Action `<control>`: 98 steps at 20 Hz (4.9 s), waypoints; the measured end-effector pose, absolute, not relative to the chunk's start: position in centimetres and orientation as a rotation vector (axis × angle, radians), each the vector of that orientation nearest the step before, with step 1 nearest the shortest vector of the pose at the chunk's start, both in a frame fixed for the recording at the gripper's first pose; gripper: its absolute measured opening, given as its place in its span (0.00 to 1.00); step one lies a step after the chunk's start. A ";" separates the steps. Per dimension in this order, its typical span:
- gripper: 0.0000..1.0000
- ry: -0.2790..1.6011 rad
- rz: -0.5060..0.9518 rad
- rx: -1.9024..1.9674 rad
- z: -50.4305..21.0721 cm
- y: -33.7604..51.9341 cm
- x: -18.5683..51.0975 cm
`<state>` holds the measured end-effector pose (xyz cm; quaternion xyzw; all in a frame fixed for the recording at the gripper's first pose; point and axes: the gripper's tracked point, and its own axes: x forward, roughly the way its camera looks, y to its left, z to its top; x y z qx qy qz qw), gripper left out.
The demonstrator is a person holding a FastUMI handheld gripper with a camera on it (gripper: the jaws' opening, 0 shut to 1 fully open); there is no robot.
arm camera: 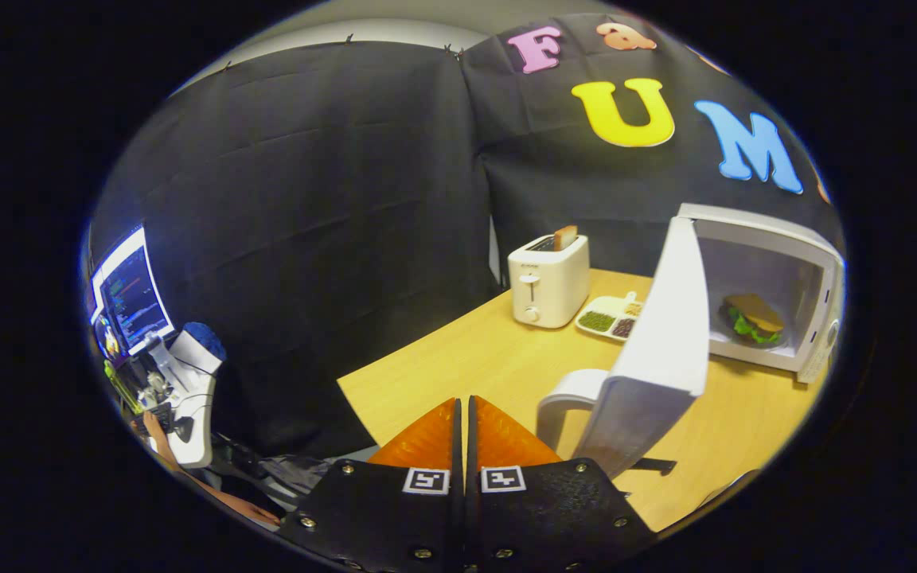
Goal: Open the microwave, put the food inside, and close the microwave door.
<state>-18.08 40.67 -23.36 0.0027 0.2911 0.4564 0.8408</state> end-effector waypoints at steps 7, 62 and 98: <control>0.01 0.628 0.894 -0.019 -23.5 38.6 -17.1; 0.00 0.619 0.254 -0.029 -26.2 10.0 7.3; 0.01 0.547 0.102 0.035 -23.5 9.8 13.4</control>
